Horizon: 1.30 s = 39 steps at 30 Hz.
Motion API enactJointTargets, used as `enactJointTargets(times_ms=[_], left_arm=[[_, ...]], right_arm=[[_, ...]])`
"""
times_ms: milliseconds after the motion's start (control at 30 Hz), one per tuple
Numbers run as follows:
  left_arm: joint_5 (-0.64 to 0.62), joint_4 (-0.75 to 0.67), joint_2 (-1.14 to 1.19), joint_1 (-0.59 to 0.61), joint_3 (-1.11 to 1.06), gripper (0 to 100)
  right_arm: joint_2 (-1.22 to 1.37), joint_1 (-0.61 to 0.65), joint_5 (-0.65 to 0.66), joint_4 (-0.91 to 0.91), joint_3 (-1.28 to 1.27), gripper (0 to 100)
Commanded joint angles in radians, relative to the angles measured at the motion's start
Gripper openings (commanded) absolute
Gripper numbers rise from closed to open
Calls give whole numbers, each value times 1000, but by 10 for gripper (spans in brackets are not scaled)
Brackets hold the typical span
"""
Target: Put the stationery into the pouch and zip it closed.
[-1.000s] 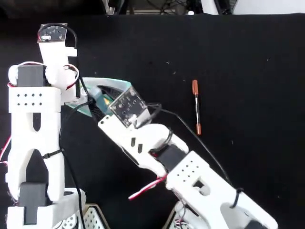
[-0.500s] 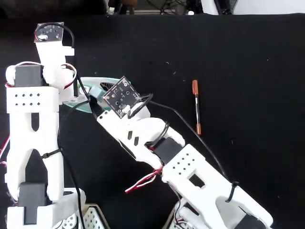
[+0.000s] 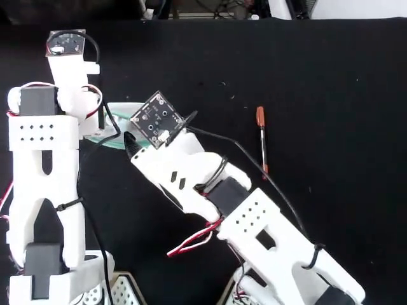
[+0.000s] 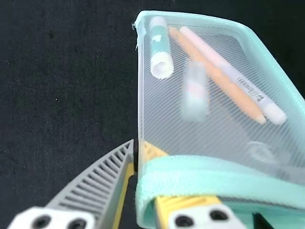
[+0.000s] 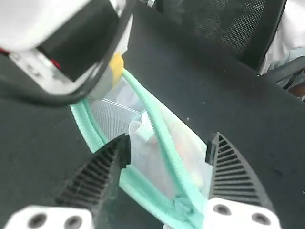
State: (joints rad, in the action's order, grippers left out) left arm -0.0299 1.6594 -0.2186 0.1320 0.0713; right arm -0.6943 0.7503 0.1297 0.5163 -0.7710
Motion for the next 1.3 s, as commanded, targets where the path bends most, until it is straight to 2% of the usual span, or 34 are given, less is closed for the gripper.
enactJointTargets(times_ms=[0,133,233,333,433,567,700,767,867,1067,1267], left_arm=[[8,2,5,12,-5,30],[8,5,5,12,-5,30],[8,3,5,12,-5,30],[8,2,5,12,-5,30],[8,2,5,12,-5,30],[8,3,6,12,-5,30],[8,5,6,12,-7,30],[8,6,6,12,-7,30],[8,6,6,13,-7,30],[8,6,6,13,-7,30],[9,6,6,13,-7,30]], right_arm=[[-93,-15,3,20,81,260],[-265,-166,-3,94,160,258],[-344,-410,-6,183,226,258],[-306,-658,-46,247,214,258],[-157,-776,-54,259,145,258],[148,-796,-54,255,150,258],[493,-799,-54,198,318,257],[664,-796,-54,226,447,257],[889,-795,-54,338,684,257],[1279,-796,-54,690,1211,257],[1606,-822,-52,881,1709,172]])
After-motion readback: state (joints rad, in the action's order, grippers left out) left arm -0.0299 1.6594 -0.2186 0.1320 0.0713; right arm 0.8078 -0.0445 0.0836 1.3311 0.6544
